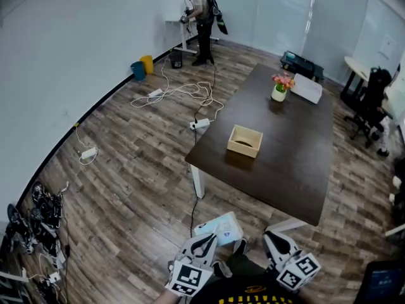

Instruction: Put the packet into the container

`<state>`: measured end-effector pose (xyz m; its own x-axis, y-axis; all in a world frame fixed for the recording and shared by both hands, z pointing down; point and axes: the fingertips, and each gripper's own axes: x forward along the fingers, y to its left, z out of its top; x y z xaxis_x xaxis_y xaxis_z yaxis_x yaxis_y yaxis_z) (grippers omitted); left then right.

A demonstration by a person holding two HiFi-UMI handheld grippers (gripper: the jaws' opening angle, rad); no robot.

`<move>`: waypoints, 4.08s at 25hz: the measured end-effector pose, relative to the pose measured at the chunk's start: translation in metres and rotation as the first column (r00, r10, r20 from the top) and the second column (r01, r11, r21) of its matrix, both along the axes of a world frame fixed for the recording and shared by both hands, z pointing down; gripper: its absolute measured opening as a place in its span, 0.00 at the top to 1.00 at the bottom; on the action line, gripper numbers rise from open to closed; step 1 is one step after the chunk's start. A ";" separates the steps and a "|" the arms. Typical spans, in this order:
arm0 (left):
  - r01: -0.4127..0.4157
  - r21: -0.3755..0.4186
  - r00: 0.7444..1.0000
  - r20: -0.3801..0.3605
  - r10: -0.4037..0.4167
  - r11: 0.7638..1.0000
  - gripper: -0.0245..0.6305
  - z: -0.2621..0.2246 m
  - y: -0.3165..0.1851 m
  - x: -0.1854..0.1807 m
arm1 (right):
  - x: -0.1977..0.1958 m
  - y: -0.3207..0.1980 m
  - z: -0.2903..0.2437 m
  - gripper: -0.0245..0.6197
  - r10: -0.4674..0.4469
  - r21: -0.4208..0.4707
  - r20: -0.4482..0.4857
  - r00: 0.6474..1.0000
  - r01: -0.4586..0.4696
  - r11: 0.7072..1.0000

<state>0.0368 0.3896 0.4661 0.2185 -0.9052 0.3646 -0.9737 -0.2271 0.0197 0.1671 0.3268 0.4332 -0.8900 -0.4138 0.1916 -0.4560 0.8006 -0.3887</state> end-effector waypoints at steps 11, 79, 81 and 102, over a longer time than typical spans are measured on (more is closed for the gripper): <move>0.046 -0.032 0.996 0.080 -0.044 0.998 0.95 0.007 -0.025 -0.040 | -0.050 -0.048 0.009 0.94 -0.072 -0.021 0.037 0.997 0.073 0.997; -0.534 -0.112 0.822 0.161 0.546 0.838 0.95 0.026 -0.445 -0.123 | -0.110 -0.368 0.020 0.94 0.459 -0.166 0.013 0.889 -0.450 0.877; -0.540 -0.124 0.817 0.158 0.554 0.832 0.95 0.031 -0.452 -0.116 | -0.101 -0.375 0.023 0.94 0.474 -0.181 0.016 0.880 -0.464 0.867; -0.592 -0.280 0.727 0.218 0.651 0.756 0.95 0.092 -0.470 -0.061 | -0.068 -0.407 0.044 0.94 0.486 -0.261 0.012 0.874 -0.467 0.845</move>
<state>-0.0244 -0.0805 0.5581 0.5683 -0.5147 0.6420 -0.5806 -0.8037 -0.1303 0.0993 -0.0803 0.4776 -0.6107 -0.7397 0.2826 -0.7190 0.3684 -0.5894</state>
